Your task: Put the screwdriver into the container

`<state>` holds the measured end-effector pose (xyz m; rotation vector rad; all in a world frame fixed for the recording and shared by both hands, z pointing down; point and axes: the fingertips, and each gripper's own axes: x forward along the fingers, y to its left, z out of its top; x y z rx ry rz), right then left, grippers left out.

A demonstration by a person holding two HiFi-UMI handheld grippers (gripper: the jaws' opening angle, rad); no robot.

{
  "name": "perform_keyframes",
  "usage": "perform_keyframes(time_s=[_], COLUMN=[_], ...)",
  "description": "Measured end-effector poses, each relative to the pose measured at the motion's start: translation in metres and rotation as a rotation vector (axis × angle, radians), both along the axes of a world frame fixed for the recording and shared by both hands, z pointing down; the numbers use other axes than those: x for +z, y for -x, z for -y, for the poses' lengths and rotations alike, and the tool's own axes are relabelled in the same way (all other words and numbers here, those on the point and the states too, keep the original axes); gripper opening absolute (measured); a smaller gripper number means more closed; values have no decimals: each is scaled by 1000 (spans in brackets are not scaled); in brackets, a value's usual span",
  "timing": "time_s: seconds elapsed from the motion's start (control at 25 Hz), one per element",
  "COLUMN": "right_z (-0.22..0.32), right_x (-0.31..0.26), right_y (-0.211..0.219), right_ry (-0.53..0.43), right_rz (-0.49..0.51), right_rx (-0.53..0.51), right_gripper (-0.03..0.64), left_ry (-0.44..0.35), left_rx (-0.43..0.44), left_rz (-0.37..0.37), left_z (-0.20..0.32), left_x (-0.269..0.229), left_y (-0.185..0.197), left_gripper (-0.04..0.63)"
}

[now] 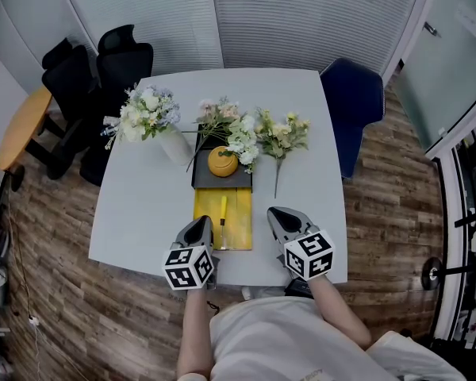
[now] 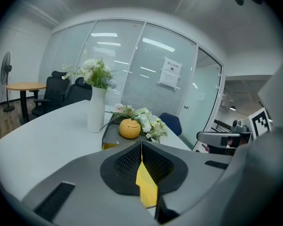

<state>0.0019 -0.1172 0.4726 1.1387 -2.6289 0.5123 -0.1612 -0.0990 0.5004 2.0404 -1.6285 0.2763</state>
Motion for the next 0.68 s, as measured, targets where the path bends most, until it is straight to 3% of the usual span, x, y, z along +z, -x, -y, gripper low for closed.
perform_keyframes(time_s=[0.68], right_z=[3], right_x=[2], right_y=[3], right_ry=[9], right_rz=[3], right_rx=[11], right_gripper=[15], left_ry=[16], left_rx=[2], left_rz=[-10], left_z=[3], left_x=[7], left_y=[6], left_gripper=[11])
